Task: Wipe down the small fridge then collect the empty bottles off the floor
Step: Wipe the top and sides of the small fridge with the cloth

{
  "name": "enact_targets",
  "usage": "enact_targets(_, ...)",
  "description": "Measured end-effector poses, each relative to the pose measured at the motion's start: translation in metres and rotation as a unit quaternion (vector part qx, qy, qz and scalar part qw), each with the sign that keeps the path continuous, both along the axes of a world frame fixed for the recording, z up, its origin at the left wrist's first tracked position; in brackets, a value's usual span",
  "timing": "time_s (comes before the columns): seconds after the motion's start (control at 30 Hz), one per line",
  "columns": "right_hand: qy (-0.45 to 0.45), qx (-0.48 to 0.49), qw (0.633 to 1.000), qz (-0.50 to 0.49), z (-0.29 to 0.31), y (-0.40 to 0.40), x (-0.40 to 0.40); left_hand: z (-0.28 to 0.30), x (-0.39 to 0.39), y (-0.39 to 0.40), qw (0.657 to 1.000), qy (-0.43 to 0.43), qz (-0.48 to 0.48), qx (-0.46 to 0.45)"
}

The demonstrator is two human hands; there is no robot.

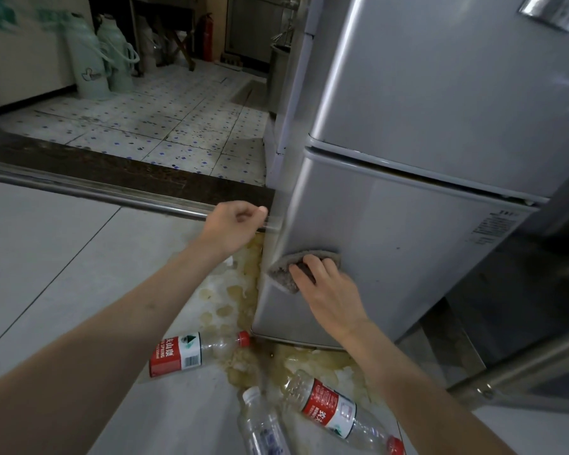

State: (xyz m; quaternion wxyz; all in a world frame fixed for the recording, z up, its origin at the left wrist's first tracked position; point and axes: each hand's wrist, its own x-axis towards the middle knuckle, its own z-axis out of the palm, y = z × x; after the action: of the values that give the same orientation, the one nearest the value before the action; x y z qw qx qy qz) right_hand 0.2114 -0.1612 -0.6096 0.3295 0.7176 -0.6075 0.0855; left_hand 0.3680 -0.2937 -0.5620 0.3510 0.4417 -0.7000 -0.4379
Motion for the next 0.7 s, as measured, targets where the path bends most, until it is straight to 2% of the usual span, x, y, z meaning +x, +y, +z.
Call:
enact_targets(0.1, -0.018, -0.013, 1.0, -0.01, 0.002, 0.005, -0.009, 0.002, -0.009, 0.007, 1.0, 0.006, -0.014, -0.007)
enact_targets(0.27, -0.096, -0.081, 0.991, -0.05, 0.008, 0.012, -0.026, 0.002, -0.015, 0.015, 1.0, -0.001, -0.017, -0.015)
enact_targets(0.53, -0.097, -0.069, 0.991, -0.063, 0.007, 0.017, -0.03, 0.001, -0.02, 0.02, 0.997, -0.032, 0.014, -0.065)
enact_targets(0.7, -0.185, -0.204, 0.958, -0.082, 0.017, 0.015, -0.037, 0.001, -0.022, 0.02, 0.996, -0.04, 0.009, -0.075)
